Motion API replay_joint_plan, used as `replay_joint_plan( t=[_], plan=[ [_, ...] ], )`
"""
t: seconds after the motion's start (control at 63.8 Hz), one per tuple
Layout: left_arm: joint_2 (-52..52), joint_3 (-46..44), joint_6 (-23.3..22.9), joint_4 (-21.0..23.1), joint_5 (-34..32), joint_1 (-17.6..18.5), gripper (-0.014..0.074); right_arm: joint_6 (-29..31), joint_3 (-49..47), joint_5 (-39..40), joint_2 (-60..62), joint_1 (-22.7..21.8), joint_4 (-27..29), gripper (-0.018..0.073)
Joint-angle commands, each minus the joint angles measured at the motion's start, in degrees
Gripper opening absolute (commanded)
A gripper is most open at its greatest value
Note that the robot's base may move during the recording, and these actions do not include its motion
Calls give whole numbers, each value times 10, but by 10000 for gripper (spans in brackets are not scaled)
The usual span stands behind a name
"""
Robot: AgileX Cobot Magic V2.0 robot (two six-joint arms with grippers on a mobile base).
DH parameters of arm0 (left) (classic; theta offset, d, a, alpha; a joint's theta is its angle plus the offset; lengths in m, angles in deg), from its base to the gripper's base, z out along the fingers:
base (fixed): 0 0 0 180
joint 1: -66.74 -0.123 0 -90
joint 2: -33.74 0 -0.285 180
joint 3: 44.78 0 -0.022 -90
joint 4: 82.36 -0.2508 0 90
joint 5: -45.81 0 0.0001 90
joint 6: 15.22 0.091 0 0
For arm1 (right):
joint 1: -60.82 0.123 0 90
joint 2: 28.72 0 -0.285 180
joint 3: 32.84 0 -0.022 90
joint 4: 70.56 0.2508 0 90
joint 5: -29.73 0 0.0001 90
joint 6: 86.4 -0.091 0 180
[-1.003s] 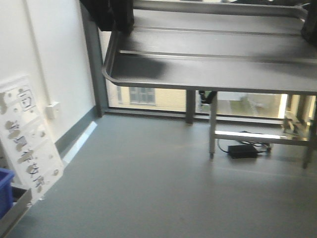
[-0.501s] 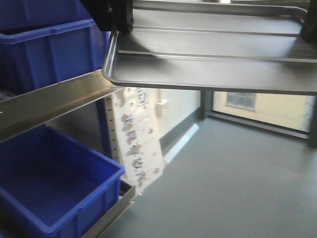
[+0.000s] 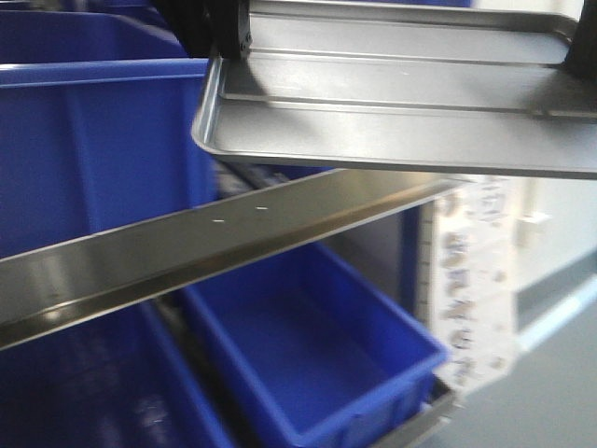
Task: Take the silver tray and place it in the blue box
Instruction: 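Carry the tray with both grippers over the open blue bin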
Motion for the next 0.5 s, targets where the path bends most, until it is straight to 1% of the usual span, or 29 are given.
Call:
replay_joint_plan(
  t=[0.0,0.486],
  plan=[
    [24,-21,0,-6,-33,4,10,10,-21,22,19,1,6,56],
    [24,-21,0,-6,-33,4,10,10,-21,22,19,1,6,56]
  ],
)
